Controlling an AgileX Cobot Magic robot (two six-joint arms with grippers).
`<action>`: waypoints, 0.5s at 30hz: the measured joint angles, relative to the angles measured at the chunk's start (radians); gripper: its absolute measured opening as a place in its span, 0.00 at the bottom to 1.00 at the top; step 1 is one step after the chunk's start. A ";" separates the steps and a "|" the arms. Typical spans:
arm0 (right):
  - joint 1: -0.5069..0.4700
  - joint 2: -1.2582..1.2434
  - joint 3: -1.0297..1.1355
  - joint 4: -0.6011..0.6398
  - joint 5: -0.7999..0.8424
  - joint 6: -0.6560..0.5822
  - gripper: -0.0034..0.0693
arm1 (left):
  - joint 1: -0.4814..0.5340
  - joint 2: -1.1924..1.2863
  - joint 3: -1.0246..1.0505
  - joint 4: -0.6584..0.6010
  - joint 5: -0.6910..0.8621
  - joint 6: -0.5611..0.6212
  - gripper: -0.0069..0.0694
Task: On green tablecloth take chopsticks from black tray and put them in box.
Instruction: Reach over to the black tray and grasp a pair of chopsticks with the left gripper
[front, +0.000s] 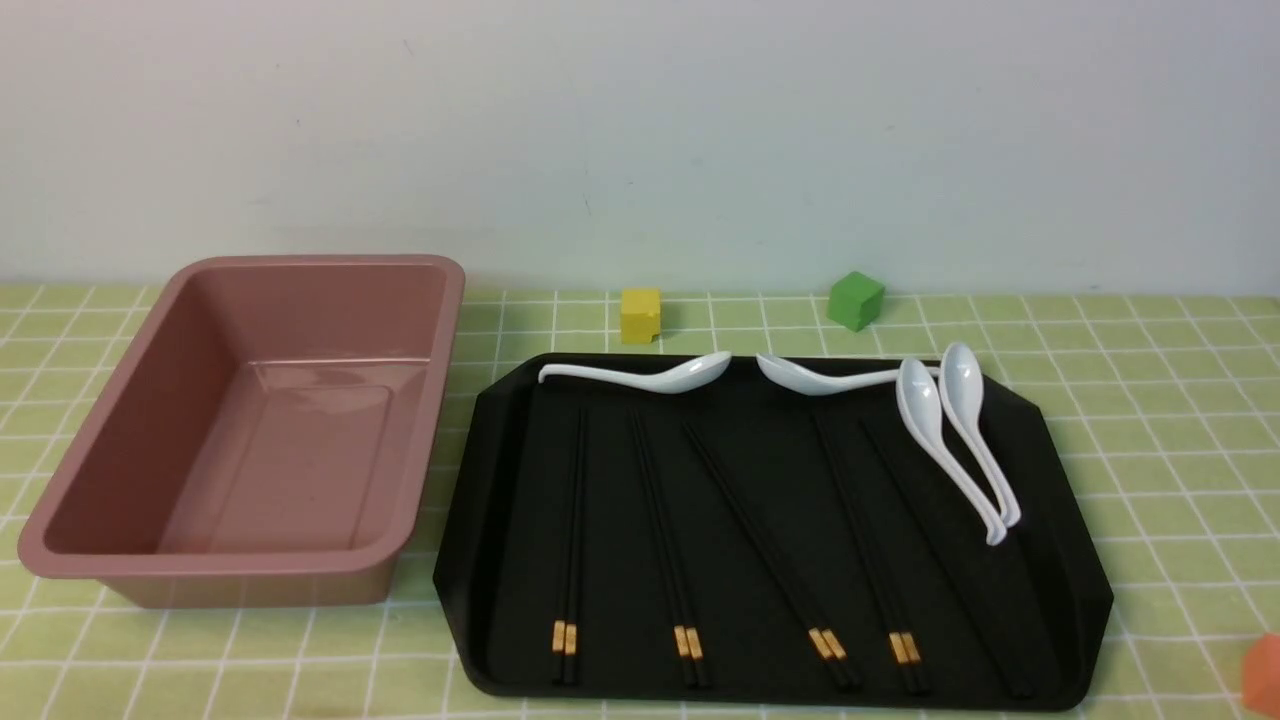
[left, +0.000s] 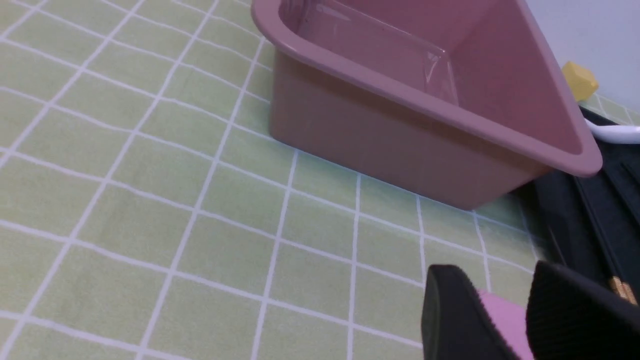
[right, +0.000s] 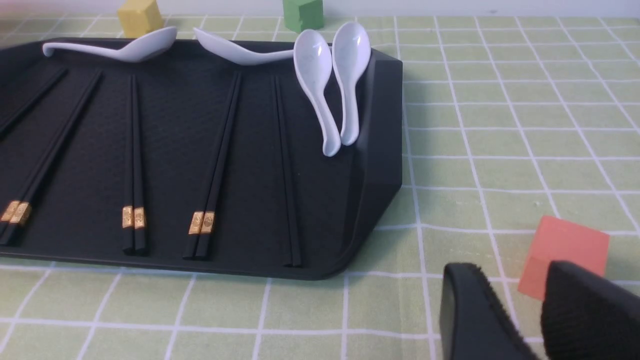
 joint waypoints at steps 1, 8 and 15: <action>0.000 0.000 0.000 0.000 0.000 0.000 0.38 | 0.000 0.000 0.000 0.006 0.000 0.000 0.40; 0.000 0.000 0.000 0.000 0.000 0.001 0.38 | 0.000 0.000 0.000 0.010 0.000 0.000 0.40; 0.000 0.000 0.000 0.000 0.000 0.001 0.38 | 0.000 0.000 0.000 0.010 0.000 0.000 0.40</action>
